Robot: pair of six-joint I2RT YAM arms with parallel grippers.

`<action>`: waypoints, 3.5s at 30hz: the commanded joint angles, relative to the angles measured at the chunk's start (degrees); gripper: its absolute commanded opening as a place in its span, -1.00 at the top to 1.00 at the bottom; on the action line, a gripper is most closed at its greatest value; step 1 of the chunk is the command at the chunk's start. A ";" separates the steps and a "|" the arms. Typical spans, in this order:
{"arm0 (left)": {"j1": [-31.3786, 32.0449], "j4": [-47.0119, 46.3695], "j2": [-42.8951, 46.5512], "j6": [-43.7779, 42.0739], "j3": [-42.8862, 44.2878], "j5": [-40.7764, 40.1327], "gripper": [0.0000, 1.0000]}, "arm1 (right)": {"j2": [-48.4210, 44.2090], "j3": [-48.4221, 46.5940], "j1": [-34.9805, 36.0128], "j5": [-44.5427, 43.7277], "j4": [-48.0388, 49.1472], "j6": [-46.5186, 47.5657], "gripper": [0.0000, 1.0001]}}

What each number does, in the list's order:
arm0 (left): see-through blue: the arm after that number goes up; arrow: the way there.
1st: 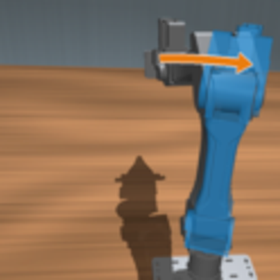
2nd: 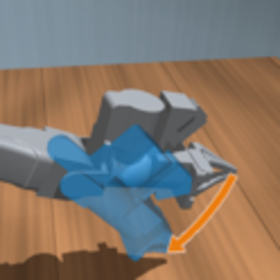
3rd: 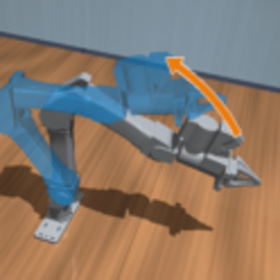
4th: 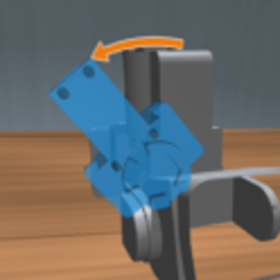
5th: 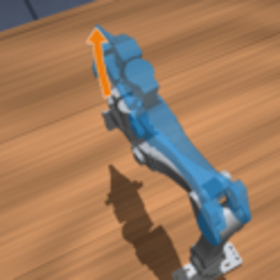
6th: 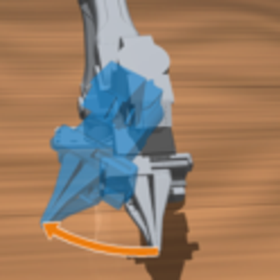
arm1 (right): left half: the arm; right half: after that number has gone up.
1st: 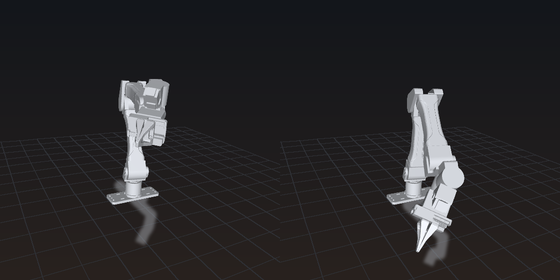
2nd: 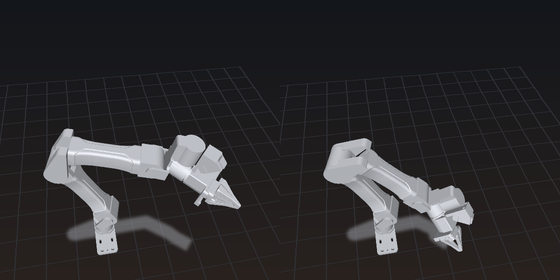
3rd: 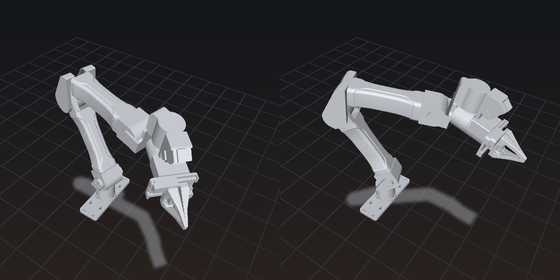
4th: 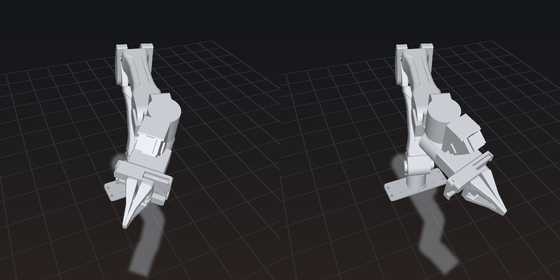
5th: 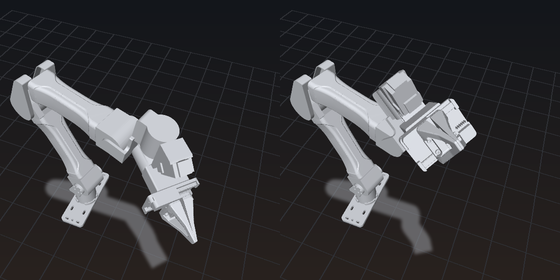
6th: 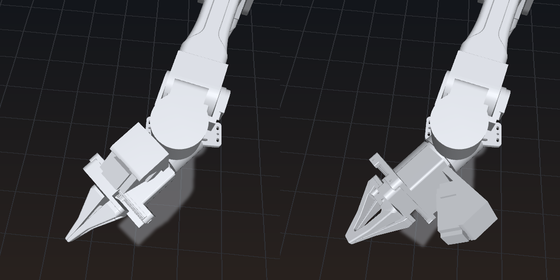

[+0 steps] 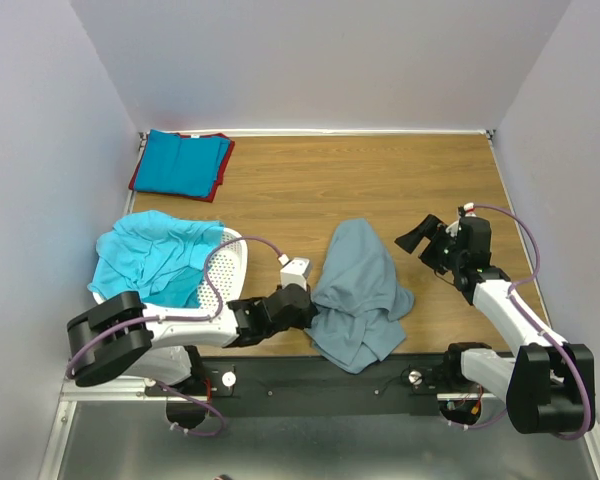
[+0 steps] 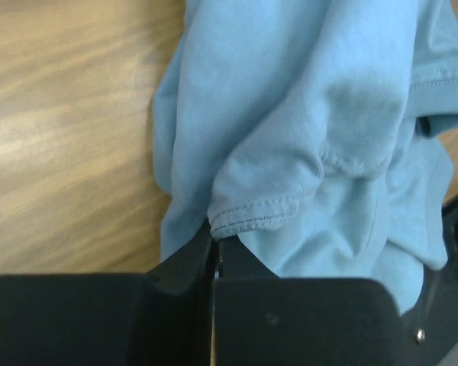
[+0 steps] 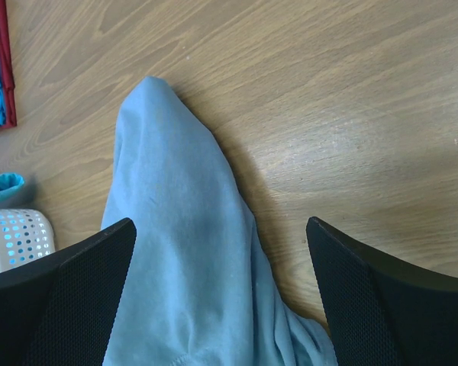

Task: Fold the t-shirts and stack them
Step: Flatten the tshirt out

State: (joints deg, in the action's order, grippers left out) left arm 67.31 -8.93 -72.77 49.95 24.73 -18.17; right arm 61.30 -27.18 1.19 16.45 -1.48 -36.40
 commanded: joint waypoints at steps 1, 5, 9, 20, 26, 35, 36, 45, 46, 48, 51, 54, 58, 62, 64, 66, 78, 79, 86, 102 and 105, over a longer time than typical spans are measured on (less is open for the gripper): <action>-3.31 -2.06 -0.35 -6.34 7.93 -5.91 1.00 | 0.31 -0.33 0.65 1.66 -0.90 0.54 -0.98; -9.99 -1.88 1.58 -16.27 17.87 -5.56 1.00 | 0.31 -1.74 0.74 2.01 -0.98 0.63 -0.98; -15.79 -1.00 1.67 -25.86 27.11 -5.73 1.00 | 0.58 -2.00 0.92 3.33 -0.98 0.81 -0.96; -23.27 -0.83 -5.89 -28.25 29.06 0.25 1.00 | 4.71 -1.21 6.54 2.19 -0.90 1.51 -0.88; -25.65 -0.74 -5.54 -28.77 27.83 -0.46 1.00 | 4.80 1.34 12.07 0.34 -1.86 0.55 -0.82; -28.72 -0.56 -6.33 -29.56 27.13 0.77 1.00 | 2.25 3.10 17.61 -5.54 -8.71 0.02 -0.80; -28.81 -0.56 -6.33 -29.56 27.12 1.03 1.00 | 2.33 3.27 17.79 -5.81 -9.33 0.19 -0.79; -30.31 -0.65 -6.15 -30.00 27.30 1.74 1.00 | 2.33 3.98 18.94 -3.71 -11.27 0.81 -0.18; -30.57 -0.83 -6.07 -30.18 27.39 2.00 1.00 | 2.86 3.63 18.94 -3.18 -11.18 1.07 -0.08; -30.92 -1.09 -6.24 -30.53 27.48 2.26 1.00 | 4.00 2.66 19.02 -3.44 -11.18 1.86 0.29; -31.88 -1.70 -6.77 -31.14 28.35 3.31 1.00 | 5.06 -2.41 18.94 -7.63 -11.27 3.35 0.83; -34.17 -1.10 -8.61 -32.02 32.73 6.64 1.00 | 7.68 -8.65 18.85 -11.86 -12.23 5.55 0.99; -35.67 3.03 -11.16 -35.96 46.32 7.63 1.00 | 12.17 -28.56 18.94 -19.32 -18.46 10.46 0.99; -35.67 5.50 -9.85 -38.43 55.13 8.15 1.00 | 13.67 -42.91 18.85 -25.14 -22.25 13.28 0.99; -35.67 5.33 -7.40 -38.61 56.65 8.42 1.00 | 13.50 -47.42 18.85 -27.94 -23.65 14.68 0.99; -35.67 4.37 -5.11 -38.62 56.22 9.90 1.00 | 12.97 -51.98 18.85 -29.36 -24.27 15.39 0.99; -35.67 1.02 12.13 -34.14 41.81 26.50 1.00 | 6.36 -60.18 18.93 -42.28 -25.68 20.05 0.99; -35.67 0.84 11.78 -33.70 41.37 27.39 1.00 | 7.42 -60.97 18.85 -43.33 -25.68 20.66 0.99; -36.63 -3.28 1.78 -30.54 39.79 33.38 1.00 | 23.47 -72.91 15.70 -48.00 -25.16 24.97 0.99; -41.48 -11.19 -20.48 -26.92 37.16 30.85 -0.38 | 49.99 -81.51 11.20 -32.02 -24.11 19.10 -1.00; -40.68 -11.46 -21.62 -27.01 34.51 28.91 -0.39 | 44.36 -67.38 11.29 -26.83 -21.65 16.55 -1.00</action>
State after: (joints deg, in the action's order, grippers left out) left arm 25.08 -17.85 -94.08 23.42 61.80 13.08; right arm 112.53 -106.48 12.51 -18.04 -24.88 -15.46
